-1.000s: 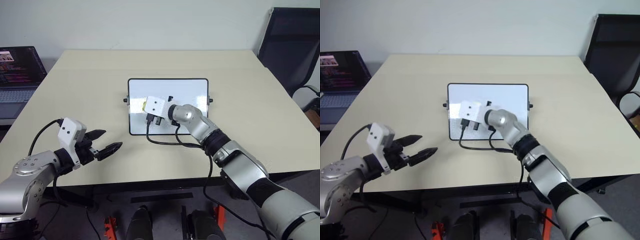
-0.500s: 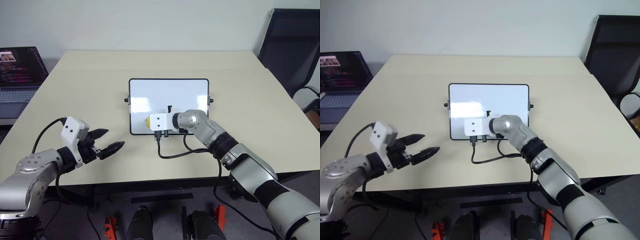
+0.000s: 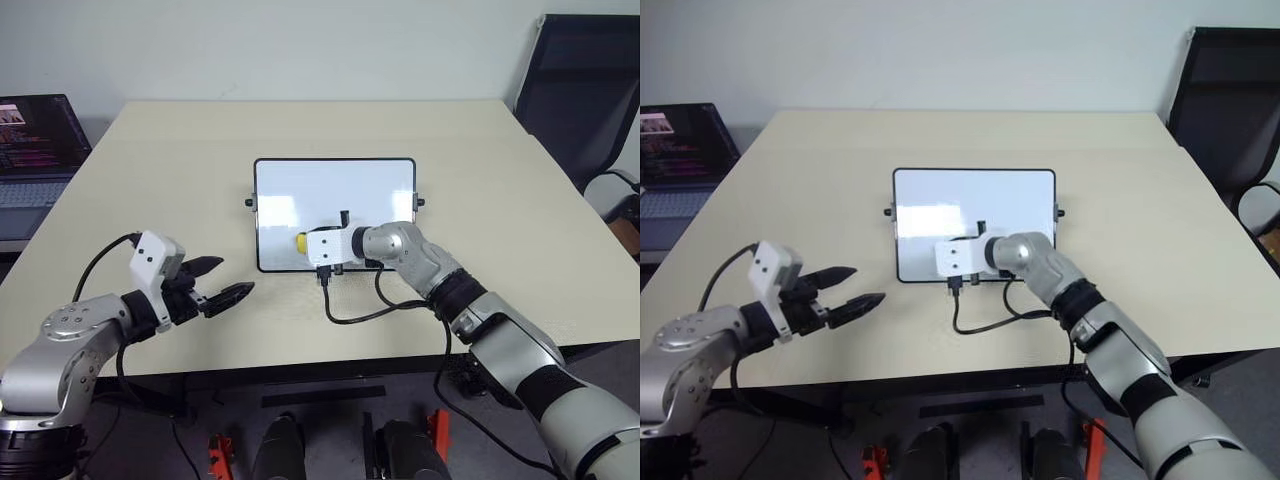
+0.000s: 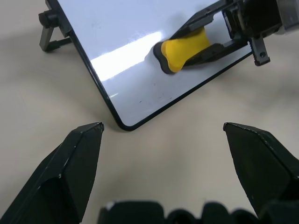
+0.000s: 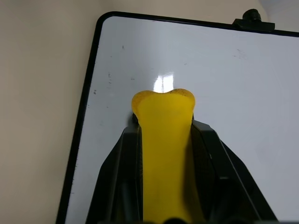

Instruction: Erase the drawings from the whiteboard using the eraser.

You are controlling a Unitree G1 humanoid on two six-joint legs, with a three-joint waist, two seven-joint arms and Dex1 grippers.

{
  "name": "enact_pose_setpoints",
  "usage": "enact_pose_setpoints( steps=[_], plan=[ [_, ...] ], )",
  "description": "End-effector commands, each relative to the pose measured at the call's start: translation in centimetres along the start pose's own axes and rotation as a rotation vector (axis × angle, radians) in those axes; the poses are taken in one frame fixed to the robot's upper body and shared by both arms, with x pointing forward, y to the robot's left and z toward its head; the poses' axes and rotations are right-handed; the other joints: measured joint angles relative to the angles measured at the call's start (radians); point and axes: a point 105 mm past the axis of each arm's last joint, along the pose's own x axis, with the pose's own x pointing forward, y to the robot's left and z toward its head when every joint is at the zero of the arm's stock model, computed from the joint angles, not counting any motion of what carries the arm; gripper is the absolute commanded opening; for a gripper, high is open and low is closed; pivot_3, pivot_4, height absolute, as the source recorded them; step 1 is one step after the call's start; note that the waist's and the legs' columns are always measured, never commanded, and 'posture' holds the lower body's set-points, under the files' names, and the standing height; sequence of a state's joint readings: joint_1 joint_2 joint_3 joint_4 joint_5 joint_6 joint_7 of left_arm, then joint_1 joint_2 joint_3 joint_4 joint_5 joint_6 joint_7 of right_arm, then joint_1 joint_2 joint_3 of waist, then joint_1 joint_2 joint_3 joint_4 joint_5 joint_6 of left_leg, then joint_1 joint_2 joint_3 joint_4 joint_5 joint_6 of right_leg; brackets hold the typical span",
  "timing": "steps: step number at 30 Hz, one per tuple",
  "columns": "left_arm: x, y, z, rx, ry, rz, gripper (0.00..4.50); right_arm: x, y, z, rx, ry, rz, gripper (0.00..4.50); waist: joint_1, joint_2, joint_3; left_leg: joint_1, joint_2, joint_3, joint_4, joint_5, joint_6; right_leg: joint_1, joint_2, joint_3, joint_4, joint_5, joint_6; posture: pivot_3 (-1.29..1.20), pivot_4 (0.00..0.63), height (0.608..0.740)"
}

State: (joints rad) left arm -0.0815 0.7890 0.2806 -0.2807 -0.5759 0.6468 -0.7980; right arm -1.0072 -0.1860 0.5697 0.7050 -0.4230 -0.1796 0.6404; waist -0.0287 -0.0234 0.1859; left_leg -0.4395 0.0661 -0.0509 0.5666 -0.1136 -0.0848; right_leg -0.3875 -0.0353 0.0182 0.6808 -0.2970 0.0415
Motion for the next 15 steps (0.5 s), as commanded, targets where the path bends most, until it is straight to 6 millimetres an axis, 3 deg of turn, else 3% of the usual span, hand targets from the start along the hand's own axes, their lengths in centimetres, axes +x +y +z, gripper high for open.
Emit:
enact_pose_setpoints(
  steps=[1,4,7,11,15],
  plan=[
    [0.7,-0.7,1.3,0.062,-0.034,-0.04,4.5,-1.8,-3.0,-1.2,0.226,0.009,-0.171,1.05,0.003,0.0,0.0,0.0,0.0,0.0,0.0,0.0,0.0,0.0,0.0,0.0,0.0,0.0,0.0,0.0,0.15,0.74],
    [2.0,-1.5,2.2,0.109,-0.047,-0.095,4.5,-4.2,-5.0,-0.8,0.406,-0.053,-0.315,1.05,0.008,0.0,0.001,-0.001,0.0,0.0,0.0,0.0,0.0,0.0,-0.001,0.0,0.0,0.001,0.001,0.0,0.15,0.74],
    [3.8,-2.7,3.5,0.183,-0.071,-0.17,4.5,-7.6,-5.8,-1.4,0.716,-0.105,-0.508,1.05,0.019,0.0,0.0,-0.005,0.0,0.0,0.0,0.0,0.0,-0.001,-0.001,-0.001,0.0,0.0,0.0,0.0,0.15,0.74],
    [5.7,-4.9,5.3,0.263,-0.105,-0.293,4.5,-12.4,-4.4,-3.2,0.988,-0.033,-0.645,1.05,0.021,0.001,0.001,-0.012,0.0,0.0,0.0,0.0,-0.001,-0.002,0.001,-0.001,0.0,0.005,0.004,0.0,0.15,0.74],
    [8.3,-7.5,6.6,0.329,-0.138,-0.44,4.5,-17.0,-1.9,-5.6,1.071,0.109,-0.722,1.05,0.024,0.001,0.001,-0.013,-0.001,0.0,0.0,-0.001,-0.002,-0.003,0.001,-0.001,-0.001,0.002,0.005,0.0,0.15,0.74]
  ],
)
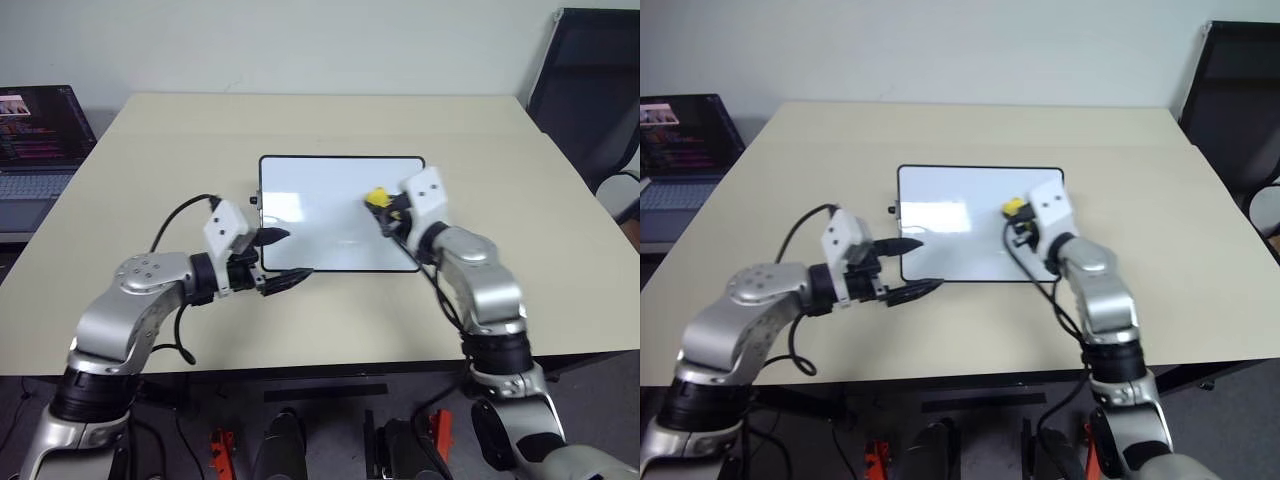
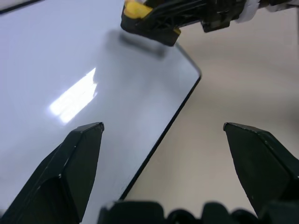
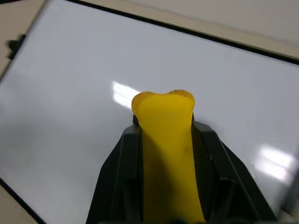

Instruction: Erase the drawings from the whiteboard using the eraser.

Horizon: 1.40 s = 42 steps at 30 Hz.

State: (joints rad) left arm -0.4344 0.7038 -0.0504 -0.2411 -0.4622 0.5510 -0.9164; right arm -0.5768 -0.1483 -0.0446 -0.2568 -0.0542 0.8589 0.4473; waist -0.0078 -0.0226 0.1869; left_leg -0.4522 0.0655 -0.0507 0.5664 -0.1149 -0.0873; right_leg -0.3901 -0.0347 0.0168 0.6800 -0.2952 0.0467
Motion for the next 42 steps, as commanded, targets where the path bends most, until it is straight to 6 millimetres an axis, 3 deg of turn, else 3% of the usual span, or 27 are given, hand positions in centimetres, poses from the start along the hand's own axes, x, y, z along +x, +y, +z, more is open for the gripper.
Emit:
enact_pose_setpoints(
  steps=[1,5,10,18,27,32,37,42],
  plan=[
    [2.9,-1.0,1.9,0.086,-0.057,-0.129,4.5,-3.9,-2.9,-0.5,0.034,0.028,-0.119,1.05,0.006,0.0,0.0,0.0,0.0,0.0,0.0,0.0,0.0,0.0,0.0,0.0,0.0,-0.002,0.0,0.0,0.15,0.74],
    [5.6,-1.9,2.9,0.141,-0.068,-0.275,4.5,-6.3,-5.1,-3.8,0.074,0.135,-0.222,1.05,0.0,0.0,0.0,0.0,-0.001,0.0,0.001,0.0,0.0,0.001,0.0,0.0,0.0,-0.005,0.005,0.0,0.15,0.74],
    [7.7,-1.9,3.6,0.187,-0.072,-0.358,4.5,-6.3,-6.2,-6.3,0.14,0.199,-0.269,1.05,-0.032,0.001,0.001,0.001,0.0,0.0,0.002,0.0,0.0,0.001,0.0,0.001,0.001,-0.004,0.005,0.0,0.15,0.74],
    [9.5,-1.8,4.0,0.254,-0.063,-0.401,4.5,-4.3,-6.6,-7.1,0.205,0.204,-0.269,1.05,-0.032,0.002,0.001,0.0,-0.001,0.0,0.003,0.0,0.001,0.001,0.001,0.001,0.001,-0.004,0.006,0.0,0.15,0.74],
    [8.8,-2.3,3.2,0.256,-0.049,-0.41,4.5,-3.1,-8.4,-8.0,0.251,0.208,-0.318,1.05,-0.027,0.002,0.001,0.0,-0.001,0.0,0.003,0.0,0.001,0.001,0.001,0.001,0.001,-0.004,0.006,0.0,0.15,0.74],
    [8.3,-2.2,3.0,0.23,-0.054,-0.384,4.5,-2.4,-8.6,-7.7,0.273,0.183,-0.317,2.57,-0.026,0.002,0.001,0.0,-0.001,-0.001,0.004,0.0,0.001,0.002,0.001,0.001,0.002,-0.004,0.006,0.0,0.15,0.74],
    [7.2,-1.8,2.3,0.178,-0.051,-0.323,4.5,-2.3,-8.5,-6.7,0.263,0.128,-0.314,4.39,-0.026,0.002,0.001,0.0,0.0,-0.001,0.003,0.0,0.001,0.002,0.001,0.001,0.002,-0.004,0.006,0.0,0.15,0.74],
    [5.4,-0.8,1.5,0.096,-0.073,-0.189,4.5,-3.4,-8.2,-4.4,0.188,0.05,-0.325,4.45,-0.026,0.003,0.001,0.0,0.0,-0.001,0.004,0.0,0.001,0.002,0.001,0.001,0.002,-0.004,0.006,0.0,0.15,0.74]
  ],
)
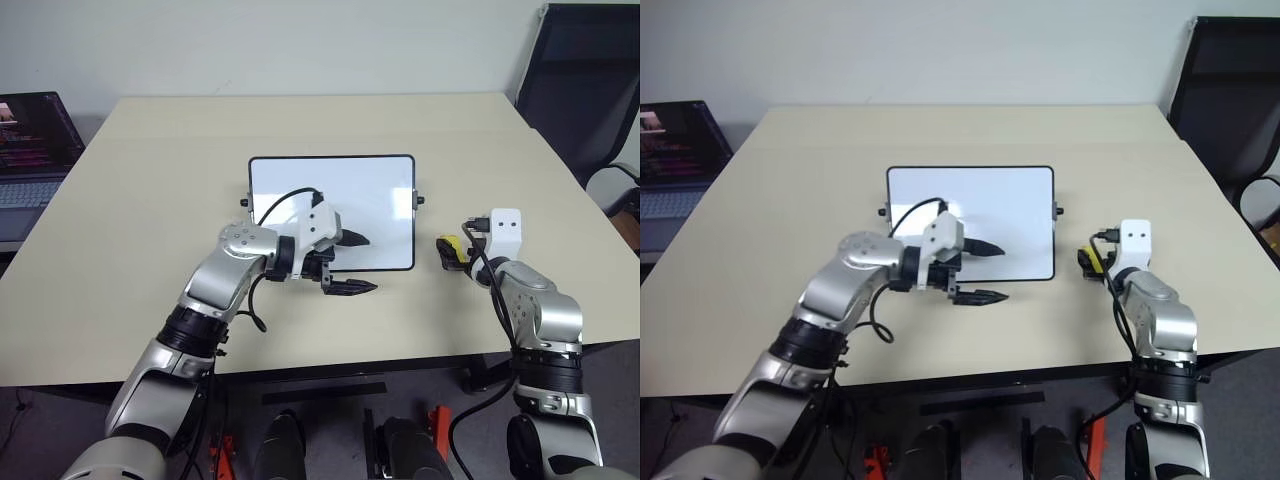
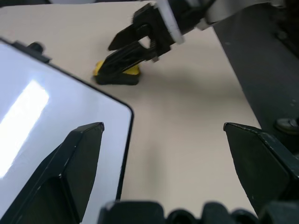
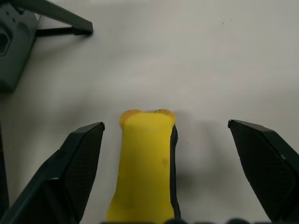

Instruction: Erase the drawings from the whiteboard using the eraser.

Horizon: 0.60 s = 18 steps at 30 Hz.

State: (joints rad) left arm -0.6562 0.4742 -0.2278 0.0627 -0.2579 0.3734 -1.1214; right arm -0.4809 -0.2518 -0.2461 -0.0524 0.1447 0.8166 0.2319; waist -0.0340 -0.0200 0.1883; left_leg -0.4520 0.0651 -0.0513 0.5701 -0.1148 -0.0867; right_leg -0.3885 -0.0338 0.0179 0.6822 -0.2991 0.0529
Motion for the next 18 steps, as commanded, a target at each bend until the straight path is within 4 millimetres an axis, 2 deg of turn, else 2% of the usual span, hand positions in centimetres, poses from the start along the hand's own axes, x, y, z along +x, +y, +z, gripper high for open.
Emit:
enact_pose_setpoints(
  steps=[1,6,9,10,13,14,18],
  plan=[
    [-1.9,0.4,1.0,0.004,-0.042,0.096,4.5,-1.6,0.2,3.1,-0.045,-0.134,-0.007,4.45,0.0,0.0,0.0,0.0,0.0,0.0,0.0,0.0,0.0,0.0,0.0,0.0,0.0,0.0,0.0,0.0,0.15,0.74],
    [-5.0,0.7,1.1,-0.081,-0.11,0.308,4.5,-4.4,1.7,3.8,-0.1,-0.215,0.037,4.45,0.002,0.0,0.0,0.0,0.0,0.0,0.0,0.0,0.0,0.0,0.0,0.0,0.0,0.0,0.0,0.0,0.15,0.74],
    [-6.6,0.1,0.9,-0.139,-0.146,0.414,4.5,-6.1,2.5,3.1,-0.164,-0.247,0.047,4.45,0.002,0.0,0.0,0.0,0.0,0.0,0.0,0.0,0.0,0.0,0.0,0.0,0.0,0.0,0.0,0.0,0.15,0.74],
    [-7.5,0.1,0.6,-0.157,-0.169,0.509,4.5,-6.8,2.7,2.4,-0.165,-0.26,0.046,4.45,0.002,0.0,0.0,0.0,0.0,0.0,0.0,0.0,0.0,0.0,0.0,0.0,0.0,0.0,0.0,0.0,0.15,0.74],
    [-11.7,0.2,-1.8,-0.171,-0.176,0.93,4.5,-8.7,3.2,0.3,-0.142,-0.333,0.059,4.45,0.004,0.0,-0.002,0.001,0.0,0.0,0.0,0.0,0.0,0.003,-0.001,0.0,-0.002,0.0,0.0,0.0,0.15,0.74],
    [-13.0,-0.3,-3.2,-0.178,-0.141,1.048,4.5,-8.9,3.1,-0.3,-0.108,-0.339,0.053,4.45,0.002,0.0,-0.002,0.002,0.0,0.0,0.001,-0.001,-0.001,0.004,-0.001,0.0,-0.002,-0.001,0.0,0.0,0.15,0.74],
    [-15.4,-2.1,-6.8,-0.163,-0.019,1.282,4.5,-8.6,1.8,-1.7,-0.037,-0.371,0.016,4.45,0.002,0.0,-0.002,0.003,0.001,0.0,0.003,0.0,0.0,0.003,-0.001,0.001,-0.001,0.0,-0.006,0.0,0.15,0.74]
  ],
)
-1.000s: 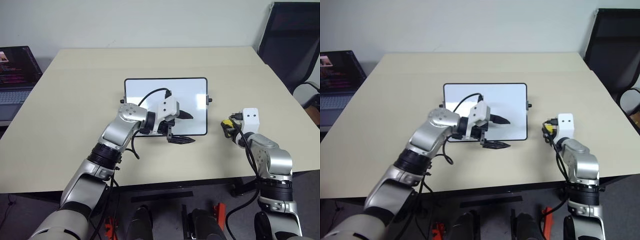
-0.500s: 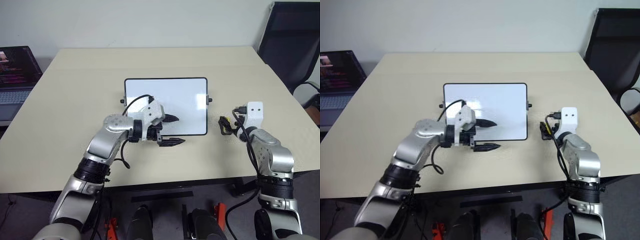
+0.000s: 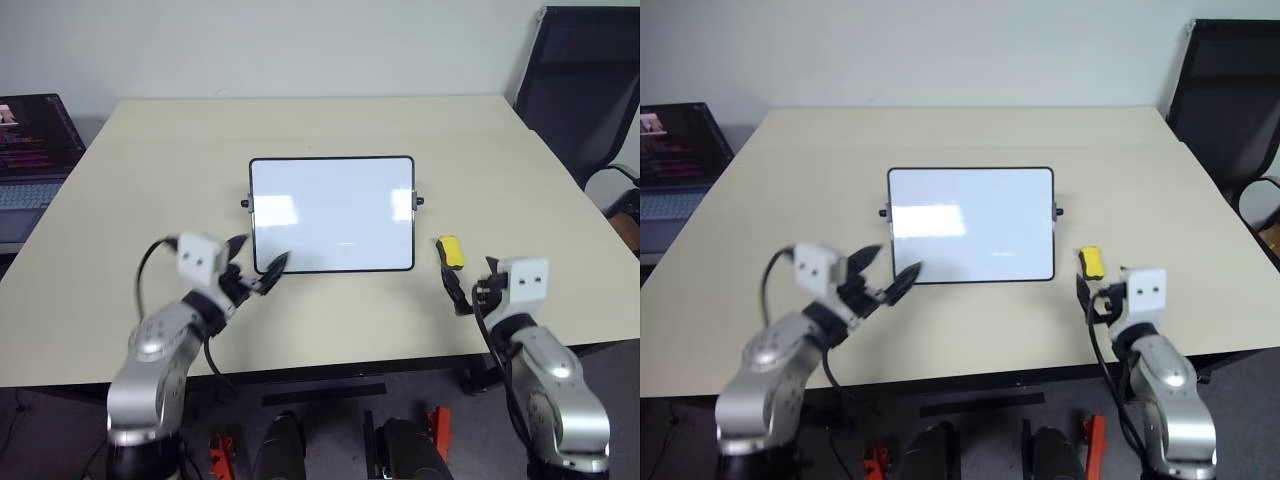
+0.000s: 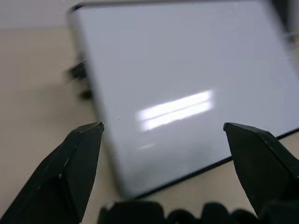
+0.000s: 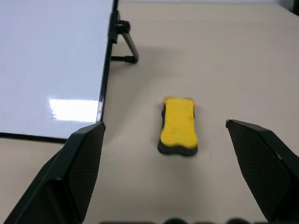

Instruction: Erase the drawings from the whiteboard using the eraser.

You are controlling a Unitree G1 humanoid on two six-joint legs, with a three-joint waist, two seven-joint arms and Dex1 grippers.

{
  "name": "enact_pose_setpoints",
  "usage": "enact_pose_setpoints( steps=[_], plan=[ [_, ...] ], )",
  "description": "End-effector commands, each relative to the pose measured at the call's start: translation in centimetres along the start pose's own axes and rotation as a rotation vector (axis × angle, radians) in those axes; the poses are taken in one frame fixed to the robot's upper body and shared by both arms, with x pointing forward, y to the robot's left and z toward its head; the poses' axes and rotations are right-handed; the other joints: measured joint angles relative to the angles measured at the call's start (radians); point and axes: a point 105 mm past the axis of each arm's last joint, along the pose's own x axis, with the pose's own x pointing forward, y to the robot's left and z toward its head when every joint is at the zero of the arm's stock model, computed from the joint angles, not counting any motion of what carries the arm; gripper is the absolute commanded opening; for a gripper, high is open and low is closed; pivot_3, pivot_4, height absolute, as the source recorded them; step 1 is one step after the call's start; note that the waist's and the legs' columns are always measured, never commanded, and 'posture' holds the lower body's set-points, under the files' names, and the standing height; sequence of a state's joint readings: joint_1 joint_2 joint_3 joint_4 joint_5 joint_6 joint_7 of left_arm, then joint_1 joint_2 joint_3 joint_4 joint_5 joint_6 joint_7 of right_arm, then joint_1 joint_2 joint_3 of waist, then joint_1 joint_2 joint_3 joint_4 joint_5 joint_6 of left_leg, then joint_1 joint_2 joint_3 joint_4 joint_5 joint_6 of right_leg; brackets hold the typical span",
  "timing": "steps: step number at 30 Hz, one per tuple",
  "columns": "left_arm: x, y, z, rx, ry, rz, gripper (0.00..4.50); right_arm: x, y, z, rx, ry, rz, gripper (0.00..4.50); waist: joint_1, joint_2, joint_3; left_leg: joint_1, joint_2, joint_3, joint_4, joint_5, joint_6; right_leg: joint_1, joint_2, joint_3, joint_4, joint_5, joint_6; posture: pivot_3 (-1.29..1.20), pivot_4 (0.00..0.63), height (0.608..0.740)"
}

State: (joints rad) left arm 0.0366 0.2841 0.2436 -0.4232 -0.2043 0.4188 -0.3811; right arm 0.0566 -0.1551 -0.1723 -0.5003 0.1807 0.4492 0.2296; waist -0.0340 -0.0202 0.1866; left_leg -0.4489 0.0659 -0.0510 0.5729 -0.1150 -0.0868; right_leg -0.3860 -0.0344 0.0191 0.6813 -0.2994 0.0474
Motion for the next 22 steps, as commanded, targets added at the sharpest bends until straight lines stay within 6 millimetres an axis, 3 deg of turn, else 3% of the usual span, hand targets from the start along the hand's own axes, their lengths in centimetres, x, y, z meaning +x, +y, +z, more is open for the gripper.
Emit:
enact_pose_setpoints(
  steps=[1,4,6,10,16,22],
  plan=[
    [-1.6,2.0,0.3,0.099,-0.059,0.203,4.5,0.2,-1.1,0.8,0.018,-0.112,-0.027,4.45,0.003,0.0,0.0,0.001,0.0,0.0,0.001,0.0,0.0,0.0,0.0,0.0,0.0,0.001,0.0,0.0,0.15,0.74],
    [-2.9,4.0,-1.4,0.044,-0.023,0.362,4.5,1.0,-1.9,-0.2,0.013,-0.119,-0.032,4.45,0.007,-0.002,-0.001,0.003,-0.001,0.0,0.001,-0.004,-0.006,0.0,-0.003,-0.001,-0.004,0.002,-0.001,0.0,0.15,0.74],
    [-3.0,4.3,-1.6,0.038,-0.022,0.395,4.5,1.4,-2.3,-0.9,0.018,-0.105,-0.009,4.45,0.006,-0.002,-0.001,0.003,-0.001,0.0,0.001,-0.003,-0.005,0.0,-0.004,-0.001,-0.007,0.002,-0.002,0.0,0.15,0.74],
    [-2.7,3.4,-1.3,0.051,-0.034,0.411,4.5,1.7,-3.4,-1.8,0.034,-0.077,0.018,4.45,0.007,-0.002,-0.001,0.002,-0.002,0.002,0.001,-0.002,-0.003,0.001,-0.005,-0.001,-0.009,0.002,-0.002,0.0,0.15,0.74],
    [-2.4,2.2,-1.0,0.103,-0.048,0.373,4.5,0.9,-3.3,-2.2,0.021,-0.061,0.041,4.45,0.008,-0.002,-0.002,-0.001,-0.001,0.002,-0.001,0.002,0.003,0.001,-0.002,0.0,-0.001,0.001,0.0,0.0,0.15,0.74],
    [-2.4,1.2,-1.5,0.093,-0.027,0.367,4.5,0.5,-5.6,-2.6,-0.002,-0.028,-0.027,4.45,0.006,-0.002,-0.002,-0.001,-0.001,0.002,-0.002,0.0,0.0,0.001,-0.001,0.0,-0.001,-0.001,0.005,0.0,0.15,0.74]
  ],
)
